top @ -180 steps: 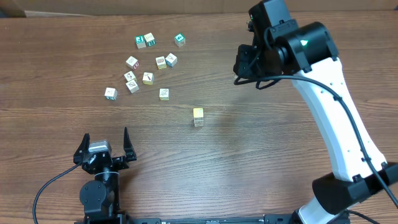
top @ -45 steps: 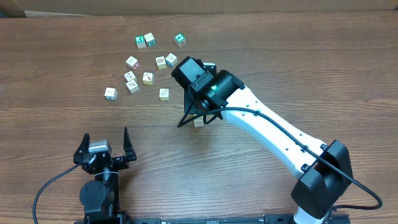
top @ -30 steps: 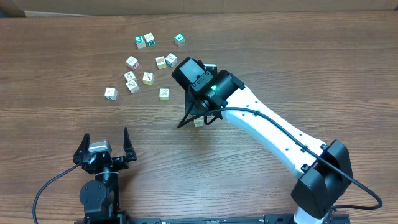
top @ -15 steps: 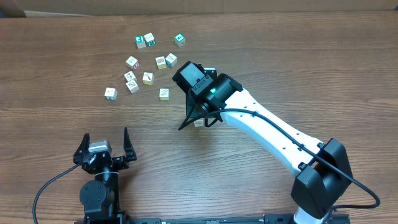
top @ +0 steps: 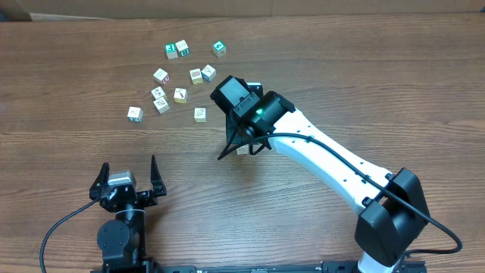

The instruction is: Form a tower

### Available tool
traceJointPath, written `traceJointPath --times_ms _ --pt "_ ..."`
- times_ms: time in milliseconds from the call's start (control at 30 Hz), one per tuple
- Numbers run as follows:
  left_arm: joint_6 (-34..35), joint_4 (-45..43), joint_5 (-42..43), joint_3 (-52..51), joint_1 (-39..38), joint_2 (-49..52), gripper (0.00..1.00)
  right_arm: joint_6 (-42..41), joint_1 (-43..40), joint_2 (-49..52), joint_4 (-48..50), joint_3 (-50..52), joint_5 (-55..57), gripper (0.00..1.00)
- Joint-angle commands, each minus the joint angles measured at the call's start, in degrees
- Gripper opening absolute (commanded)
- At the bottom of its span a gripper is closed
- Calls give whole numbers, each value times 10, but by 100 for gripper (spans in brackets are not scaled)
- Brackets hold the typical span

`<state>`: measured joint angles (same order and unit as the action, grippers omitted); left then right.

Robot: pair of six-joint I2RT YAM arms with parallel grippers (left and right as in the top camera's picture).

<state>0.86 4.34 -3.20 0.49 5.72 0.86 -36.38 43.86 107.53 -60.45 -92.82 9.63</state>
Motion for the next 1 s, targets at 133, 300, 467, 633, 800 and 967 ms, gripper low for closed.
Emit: traceJointPath --times_ms 133,300,467,633,800,967 --pt "-13 -1 1 -2 -1 -6 99 2 0 0 8 10 7 10" --pt "-13 -1 1 -2 -1 -6 100 2 0 0 26 23 7 10" --pt "-13 -1 1 -2 -1 -6 99 2 0 0 39 40 7 10" --pt "-13 -1 1 -2 -1 -6 99 2 0 0 41 40 7 10" --pt "-13 -1 1 -2 -1 -6 100 2 0 0 44 40 6 10" --pt "-13 -1 1 -2 -1 -6 100 2 0 0 48 40 6 10"
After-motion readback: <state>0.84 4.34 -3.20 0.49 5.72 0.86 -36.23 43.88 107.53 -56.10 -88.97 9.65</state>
